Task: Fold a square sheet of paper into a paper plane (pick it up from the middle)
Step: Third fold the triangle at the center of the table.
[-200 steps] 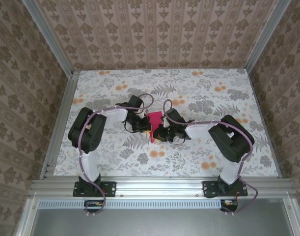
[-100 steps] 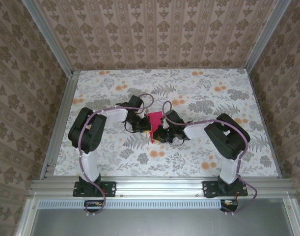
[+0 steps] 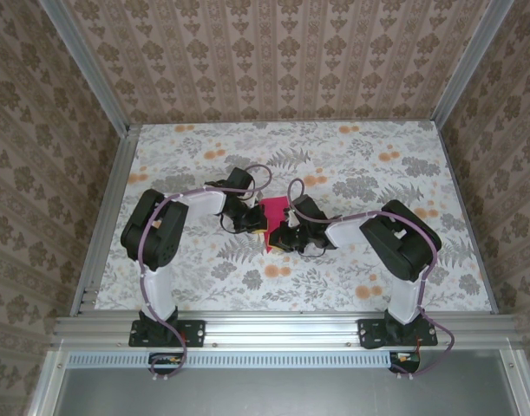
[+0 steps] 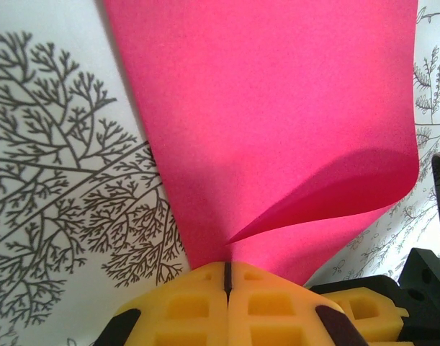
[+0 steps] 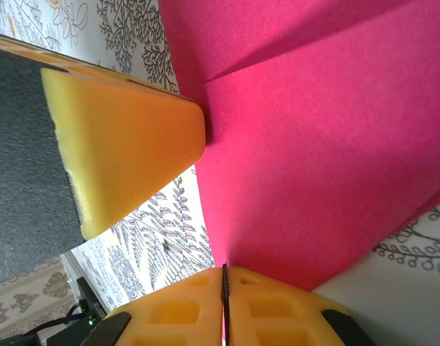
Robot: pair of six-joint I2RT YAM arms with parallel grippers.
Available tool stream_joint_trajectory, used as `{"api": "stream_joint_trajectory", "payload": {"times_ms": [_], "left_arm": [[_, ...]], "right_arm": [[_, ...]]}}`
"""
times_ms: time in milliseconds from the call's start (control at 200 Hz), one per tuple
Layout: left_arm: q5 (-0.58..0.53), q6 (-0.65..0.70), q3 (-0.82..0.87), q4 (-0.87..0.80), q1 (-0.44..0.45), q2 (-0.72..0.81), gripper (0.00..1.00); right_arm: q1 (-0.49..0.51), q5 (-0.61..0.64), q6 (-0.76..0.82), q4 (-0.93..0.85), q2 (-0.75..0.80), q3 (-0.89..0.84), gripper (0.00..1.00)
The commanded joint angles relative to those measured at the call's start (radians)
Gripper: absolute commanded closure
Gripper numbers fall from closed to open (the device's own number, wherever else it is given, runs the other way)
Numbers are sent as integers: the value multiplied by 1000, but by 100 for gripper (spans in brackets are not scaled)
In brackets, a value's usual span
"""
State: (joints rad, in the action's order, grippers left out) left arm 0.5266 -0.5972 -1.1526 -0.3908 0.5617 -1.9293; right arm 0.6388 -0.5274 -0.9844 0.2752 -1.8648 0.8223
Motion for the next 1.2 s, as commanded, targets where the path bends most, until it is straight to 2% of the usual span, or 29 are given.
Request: {"api": "stream_joint_trajectory", "payload": {"times_ms": [0,220,685,850,1010,1195], "left_arm": [[-42,12,-1,-30,4,-25,100],[-50,5,5,-28,4,-26,100],[-48,2,19,-20,7,-16,100],[-49,4,19,-23,6,-11,100],[-48,4,16,-23,6,-8,100],[-49,6,13,-25,6,-9,100]], "right_arm": [[11,-11,0,-17,40,-24,89],[38,-3,2,-24,59,-32,89],[48,14,-15,-52,-36,24,89],[43,29,13,-70,55,23,89],[12,110,89,-189,175,18,87],[-31,163,140,-268,167,41,86]]}}
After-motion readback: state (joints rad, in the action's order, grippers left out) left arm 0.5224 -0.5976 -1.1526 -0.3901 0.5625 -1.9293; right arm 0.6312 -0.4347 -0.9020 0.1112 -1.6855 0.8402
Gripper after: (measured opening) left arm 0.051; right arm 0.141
